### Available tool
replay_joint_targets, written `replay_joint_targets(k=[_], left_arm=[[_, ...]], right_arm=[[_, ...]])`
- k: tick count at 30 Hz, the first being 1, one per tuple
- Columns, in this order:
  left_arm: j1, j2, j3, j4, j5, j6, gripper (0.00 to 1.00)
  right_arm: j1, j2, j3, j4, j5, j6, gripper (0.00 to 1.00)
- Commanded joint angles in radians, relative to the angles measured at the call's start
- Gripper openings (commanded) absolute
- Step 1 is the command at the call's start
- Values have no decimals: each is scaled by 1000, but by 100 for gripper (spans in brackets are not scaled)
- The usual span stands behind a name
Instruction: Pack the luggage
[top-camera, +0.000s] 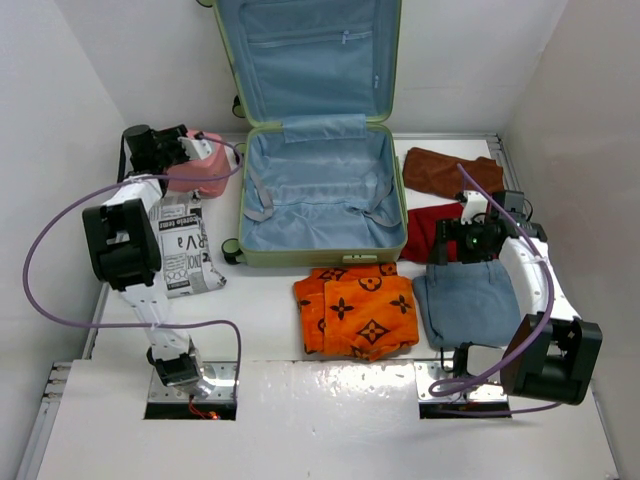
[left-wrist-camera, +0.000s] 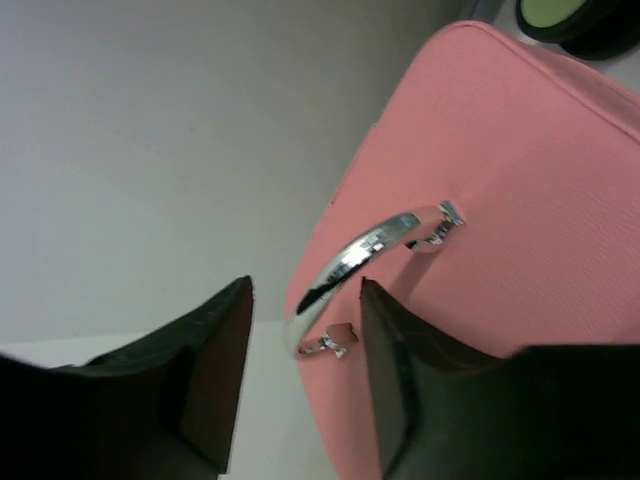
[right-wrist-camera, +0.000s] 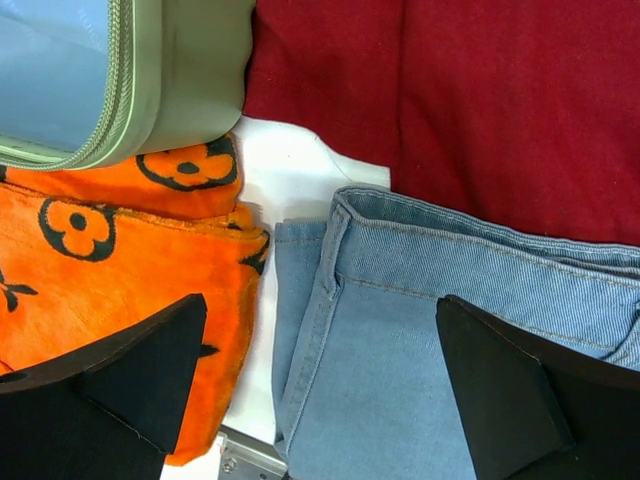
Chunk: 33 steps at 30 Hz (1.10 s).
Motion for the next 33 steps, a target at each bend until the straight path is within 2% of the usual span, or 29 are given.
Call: replay_joint_targets(k=[1,5,6,10,13,17,21,26,28,33], left_arm=[[-14,28,49,85,-29,-14,49],[-14,52,83,120,-73,-44,23],[-14,52,83,120,-84,-44,13],[-5,22,43,143,-93,-44,0],[-5,-35,-3,204,-113,-89,0],[-5,-118,-38,204,-142,-164,0],[-26,-236,-18,108,-194,-245,0],[-115,-378,57,-24,-349,-300,0],[-159,-408,100,-108,-372,-301,0],[-274,-471,152,-170,-440,-334,0]], right_arm=[[-4,-1,38,4,-4,-9,97],[-4,-5,38,-1,-3,-15,96],[-4,-7,38,-4,-3,-15,96],[-4,-16,38,-1,-4,-14,96],[-4,-28,40,2,-10,-8,96],[-4,-53,32,4,-20,-4,96],[-3,-73,27,4,-30,0,96],[-3,-94,18,5,-39,0,96],[-4,-99,20,5,-40,0,95],[-3,-111,24,5,-26,8,94]])
